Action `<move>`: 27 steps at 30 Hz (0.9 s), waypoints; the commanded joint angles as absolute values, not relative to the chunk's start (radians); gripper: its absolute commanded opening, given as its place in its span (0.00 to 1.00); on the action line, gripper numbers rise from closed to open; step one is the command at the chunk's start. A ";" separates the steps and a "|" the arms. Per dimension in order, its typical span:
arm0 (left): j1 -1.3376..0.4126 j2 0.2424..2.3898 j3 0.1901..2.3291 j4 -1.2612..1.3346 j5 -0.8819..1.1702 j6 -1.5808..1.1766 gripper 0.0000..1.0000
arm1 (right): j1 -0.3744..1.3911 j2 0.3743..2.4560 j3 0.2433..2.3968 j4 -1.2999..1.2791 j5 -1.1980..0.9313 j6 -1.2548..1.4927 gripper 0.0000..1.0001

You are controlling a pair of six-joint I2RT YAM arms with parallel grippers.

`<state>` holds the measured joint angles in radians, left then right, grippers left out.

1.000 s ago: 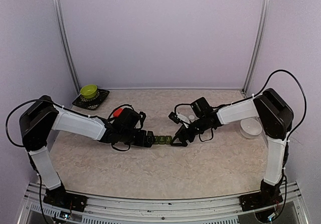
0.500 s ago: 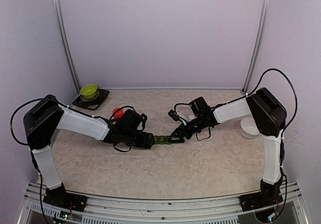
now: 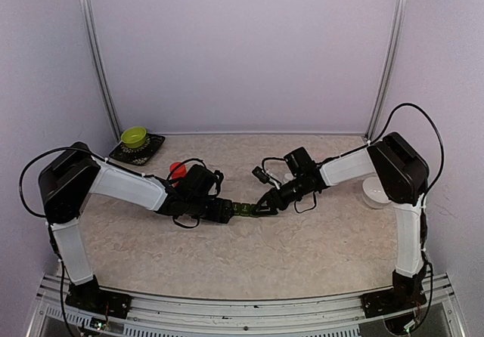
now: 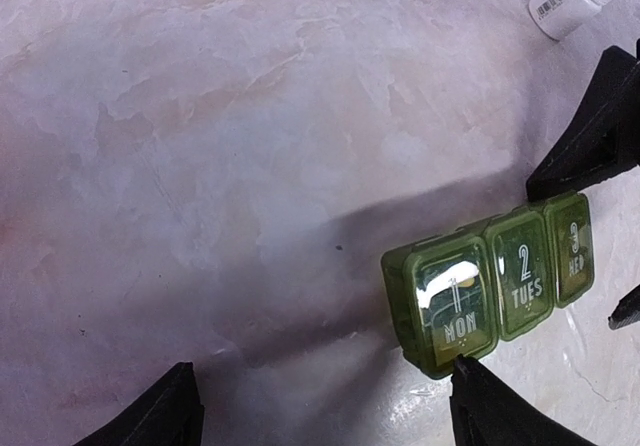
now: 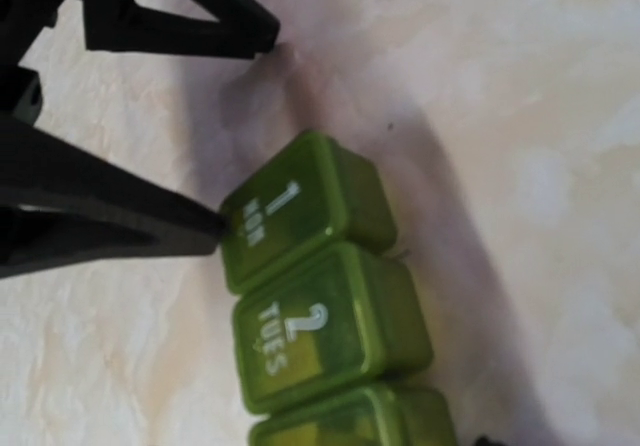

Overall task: Sort the pills into containers
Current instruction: Pick up the pill container from the center of the board.

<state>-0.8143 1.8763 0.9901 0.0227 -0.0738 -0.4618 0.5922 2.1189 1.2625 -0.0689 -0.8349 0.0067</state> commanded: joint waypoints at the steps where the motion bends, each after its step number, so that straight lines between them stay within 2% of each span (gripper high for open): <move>1: -0.818 1.921 0.999 0.009 -0.074 -0.453 0.83 | 0.586 2.151 1.280 -0.057 -0.878 0.028 0.62; 7: -0.818 1.941 1.003 0.015 -0.064 -0.453 0.83 | 0.587 2.167 1.290 -0.054 -0.891 0.046 0.56; 27: -0.829 1.971 0.995 0.027 -0.046 -0.457 0.70 | 0.616 2.220 1.337 -0.094 -0.854 0.105 0.48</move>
<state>-0.8154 1.9228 1.0111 0.0940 -0.0837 -0.4538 0.5972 2.1754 1.3128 -0.0589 -0.8734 0.0765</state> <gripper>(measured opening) 0.711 0.486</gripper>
